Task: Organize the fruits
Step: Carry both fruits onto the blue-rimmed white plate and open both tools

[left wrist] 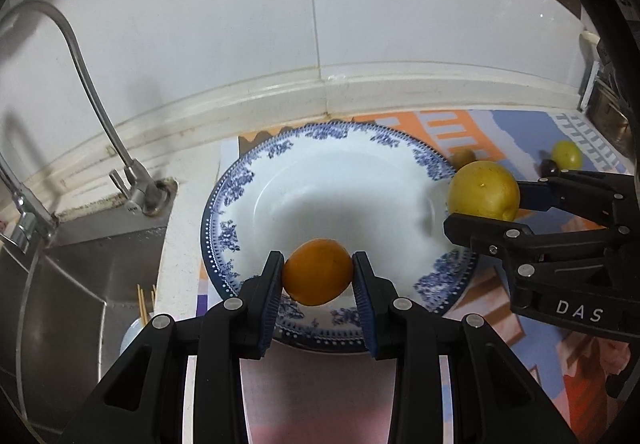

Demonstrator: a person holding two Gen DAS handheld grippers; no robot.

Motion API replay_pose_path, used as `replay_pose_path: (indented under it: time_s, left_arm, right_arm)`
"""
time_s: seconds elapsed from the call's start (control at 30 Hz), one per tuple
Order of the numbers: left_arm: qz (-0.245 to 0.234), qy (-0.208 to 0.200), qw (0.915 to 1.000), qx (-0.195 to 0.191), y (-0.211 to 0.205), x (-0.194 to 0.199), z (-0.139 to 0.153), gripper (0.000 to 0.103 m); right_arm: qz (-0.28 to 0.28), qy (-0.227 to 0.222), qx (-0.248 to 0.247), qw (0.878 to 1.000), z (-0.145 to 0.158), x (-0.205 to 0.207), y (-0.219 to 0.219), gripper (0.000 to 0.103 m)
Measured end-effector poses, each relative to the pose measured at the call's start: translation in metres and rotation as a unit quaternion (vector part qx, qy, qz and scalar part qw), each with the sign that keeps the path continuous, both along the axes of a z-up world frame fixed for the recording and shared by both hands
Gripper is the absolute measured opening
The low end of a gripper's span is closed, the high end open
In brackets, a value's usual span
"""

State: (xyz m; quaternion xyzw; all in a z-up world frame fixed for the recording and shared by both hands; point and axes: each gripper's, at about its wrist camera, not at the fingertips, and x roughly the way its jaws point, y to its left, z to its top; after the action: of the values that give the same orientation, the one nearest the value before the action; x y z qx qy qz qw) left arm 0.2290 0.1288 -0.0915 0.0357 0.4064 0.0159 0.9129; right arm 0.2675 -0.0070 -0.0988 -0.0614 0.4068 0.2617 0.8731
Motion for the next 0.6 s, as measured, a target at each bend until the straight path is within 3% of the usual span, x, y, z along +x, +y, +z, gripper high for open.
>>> replay_pose_path:
  time_s: [0.4,0.43,0.5,0.6]
  left_arm:
    - [-0.007,0.017,0.9998,0.008,0.002,0.013,-0.013,0.034]
    - [-0.007,0.018,0.9998,0.007,0.002,0.014,-0.013,0.035]
    - [-0.006,0.016,0.9998,0.009,0.002,0.013,-0.013,0.048]
    - [-0.005,0.013,0.9998,0.015,0.001,0.011,-0.011,0.049]
  right_arm:
    - [0.014,0.014,-0.010,1.000,-0.011,0.013,0.006,0.051]
    - [0.015,0.014,-0.010,1.000,-0.012,0.014,0.006,0.051]
    - [0.015,0.014,-0.007,1.000,-0.013,0.014,0.005,0.051]
    - [0.014,0.013,0.003,1.000,-0.012,0.013,0.002,0.052]
